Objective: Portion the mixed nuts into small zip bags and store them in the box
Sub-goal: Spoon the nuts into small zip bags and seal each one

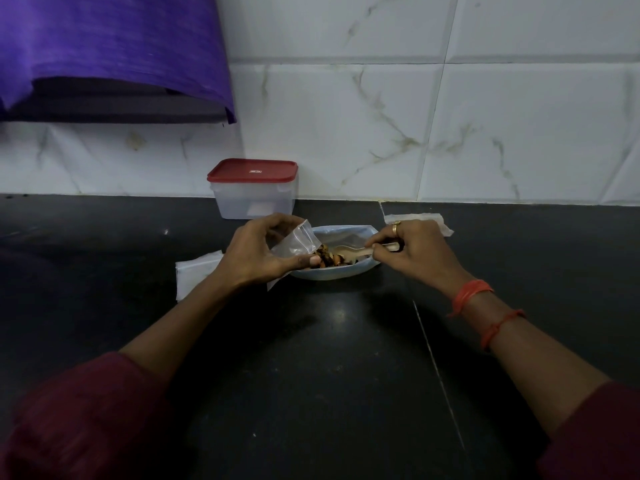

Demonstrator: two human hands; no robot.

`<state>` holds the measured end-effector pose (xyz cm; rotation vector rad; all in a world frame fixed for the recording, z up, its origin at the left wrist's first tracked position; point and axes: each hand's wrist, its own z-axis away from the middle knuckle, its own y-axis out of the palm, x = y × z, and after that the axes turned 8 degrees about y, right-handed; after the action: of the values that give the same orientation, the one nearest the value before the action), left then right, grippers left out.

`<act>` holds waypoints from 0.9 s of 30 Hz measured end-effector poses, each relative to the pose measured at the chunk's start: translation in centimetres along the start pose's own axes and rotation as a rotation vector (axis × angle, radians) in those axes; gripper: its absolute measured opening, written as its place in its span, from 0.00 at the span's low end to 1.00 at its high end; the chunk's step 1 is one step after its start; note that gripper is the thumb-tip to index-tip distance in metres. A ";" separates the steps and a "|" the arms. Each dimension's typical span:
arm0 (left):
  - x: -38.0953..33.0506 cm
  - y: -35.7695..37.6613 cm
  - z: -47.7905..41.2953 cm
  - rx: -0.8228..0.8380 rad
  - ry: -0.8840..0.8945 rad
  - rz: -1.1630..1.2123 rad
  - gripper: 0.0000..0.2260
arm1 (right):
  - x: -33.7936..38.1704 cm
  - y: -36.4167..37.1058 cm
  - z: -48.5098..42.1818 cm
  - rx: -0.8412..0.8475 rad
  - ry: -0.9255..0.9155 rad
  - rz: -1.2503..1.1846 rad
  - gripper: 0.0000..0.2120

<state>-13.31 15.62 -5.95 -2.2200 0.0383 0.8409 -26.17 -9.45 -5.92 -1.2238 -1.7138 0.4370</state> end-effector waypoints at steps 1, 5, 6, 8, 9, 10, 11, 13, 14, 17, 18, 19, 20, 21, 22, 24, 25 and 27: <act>0.0 0.0 0.0 -0.001 0.001 -0.001 0.34 | 0.2 0.1 0.0 0.010 0.010 -0.006 0.08; 0.0 -0.1 -0.1 0.004 -0.005 -0.007 0.33 | 0.6 0.2 -0.1 0.023 0.084 -0.025 0.07; 0.0 -0.1 -0.1 0.007 -0.005 -0.006 0.33 | 0.6 0.2 -0.2 0.034 0.102 -0.021 0.06; 0.0 0.0 -0.1 0.009 -0.005 -0.001 0.33 | 0.6 0.3 -0.2 0.068 0.129 -0.012 0.06; 0.0 0.0 -0.1 0.009 -0.005 0.000 0.33 | 0.7 0.3 -0.2 0.083 0.142 -0.010 0.06; 0.1 -0.1 -0.1 0.010 -0.005 0.000 0.33 | 0.7 0.3 -0.1 0.093 0.157 -0.011 0.06; 0.1 -0.1 -0.1 0.011 -0.003 -0.003 0.33 | 0.7 0.3 -0.1 0.100 0.179 -0.019 0.05; 0.2 -0.1 -0.1 0.012 0.000 -0.008 0.33 | 0.7 0.3 -0.1 0.110 0.239 -0.067 0.04; 0.3 -0.2 -0.1 0.012 -0.003 -0.007 0.34 | 0.7 0.3 -0.2 0.117 0.273 -0.100 0.04; 0.4 0.0 -0.1 0.012 -0.009 -0.003 0.35 | 0.7 0.5 -0.4 0.129 0.386 -0.195 0.03; 0.5 0.0 -0.2 0.013 -0.012 -0.004 0.34 | 0.8 0.6 -0.3 0.132 0.426 -0.237 0.03; 0.5 0.1 -0.2 0.014 -0.016 -0.004 0.34 | 1.0 0.8 -0.3 0.138 0.466 -0.284 0.03; 0.5 0.1 -0.2 0.013 -0.019 -0.005 0.34 | 1.2 0.9 -0.2 0.144 0.499 -0.330 0.03; 0.5 0.1 -0.2 0.011 -0.019 -0.005 0.34 | 1.4 1.0 -0.1 0.145 0.524 -0.365 0.03; 0.5 0.1 -0.2 0.009 -0.018 -0.005 0.35 | 1.5 1.2 0.0 0.138 0.541 -0.391 0.03; 0.5 0.1 -0.2 0.010 -0.018 -0.006 0.35 | 1.5 1.2 0.1 0.108 0.554 -0.435 0.04; 0.5 0.0 -0.2 0.009 -0.017 -0.007 0.35 | 1.5 1.2 0.1 0.090 0.561 -0.460 0.05; 0.6 -0.1 -0.2 0.005 -0.013 -0.010 0.35 | 1.4 1.0 0.2 0.061 0.581 -0.509 0.05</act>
<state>-12.72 15.67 -6.18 -2.2083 0.0232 0.8491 -25.90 -7.78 -6.07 -0.7271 -1.4121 -0.1633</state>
